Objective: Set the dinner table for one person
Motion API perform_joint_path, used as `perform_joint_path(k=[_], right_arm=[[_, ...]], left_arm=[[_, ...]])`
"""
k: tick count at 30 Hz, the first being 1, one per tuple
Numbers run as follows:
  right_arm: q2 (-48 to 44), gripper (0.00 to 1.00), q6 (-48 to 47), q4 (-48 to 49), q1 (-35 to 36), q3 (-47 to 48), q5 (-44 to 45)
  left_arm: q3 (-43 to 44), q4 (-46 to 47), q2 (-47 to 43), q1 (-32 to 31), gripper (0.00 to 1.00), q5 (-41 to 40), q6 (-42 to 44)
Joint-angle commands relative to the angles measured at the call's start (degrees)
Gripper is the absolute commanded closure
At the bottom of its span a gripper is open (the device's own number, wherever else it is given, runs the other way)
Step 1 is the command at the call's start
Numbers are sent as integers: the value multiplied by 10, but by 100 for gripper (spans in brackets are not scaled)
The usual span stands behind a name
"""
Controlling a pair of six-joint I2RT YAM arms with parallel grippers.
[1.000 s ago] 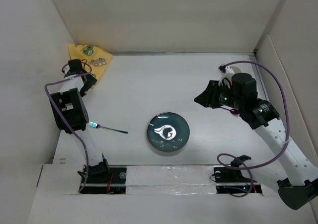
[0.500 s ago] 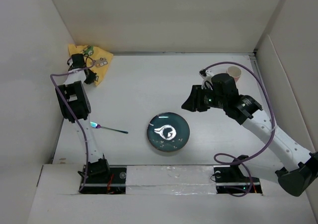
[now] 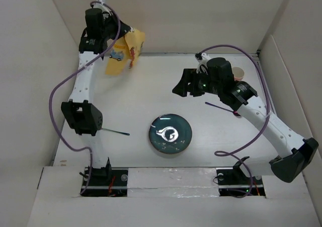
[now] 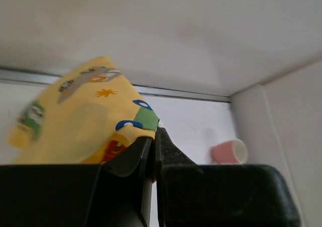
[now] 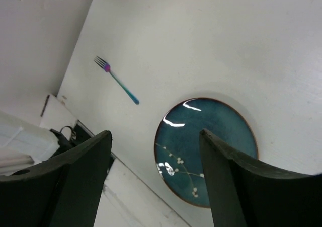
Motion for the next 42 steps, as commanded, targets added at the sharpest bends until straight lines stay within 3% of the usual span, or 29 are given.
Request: perform_joint_path(k=[1, 7, 9, 12, 16, 23, 28, 31, 34, 35, 38, 42], right_arm=[[25, 20, -13, 16, 4, 52, 20], [60, 4, -1, 21, -1, 33, 56], [69, 4, 1, 31, -1, 10, 77], [80, 5, 8, 57, -8, -25, 128], [102, 9, 36, 71, -32, -90, 155], [152, 24, 66, 46, -33, -135, 207], [173, 35, 88, 53, -67, -151, 215], [197, 35, 93, 46, -86, -141, 203], [236, 29, 88, 42, -100, -116, 195], [261, 29, 86, 40, -100, -108, 193], [287, 28, 84, 44, -93, -84, 183], [312, 28, 82, 51, -82, -56, 177]], left_arm=[[-16, 7, -90, 0, 100, 71, -15], [-274, 82, -184, -12, 100, 50, 9], [-360, 119, -193, -20, 100, 49, 12], [-414, 127, -189, -60, 100, 41, 25], [-422, 133, -160, -122, 100, 9, 36], [-383, 114, -117, -132, 100, -37, 39], [-271, 60, -76, -132, 100, -79, 75], [-193, 33, -52, -132, 100, -99, 87], [-147, -4, -27, -132, 84, -90, 102], [-145, -12, -26, -132, 72, -84, 106], [-189, -11, -43, -132, 56, -92, 110], [-257, -23, -82, -125, 51, -130, 113]])
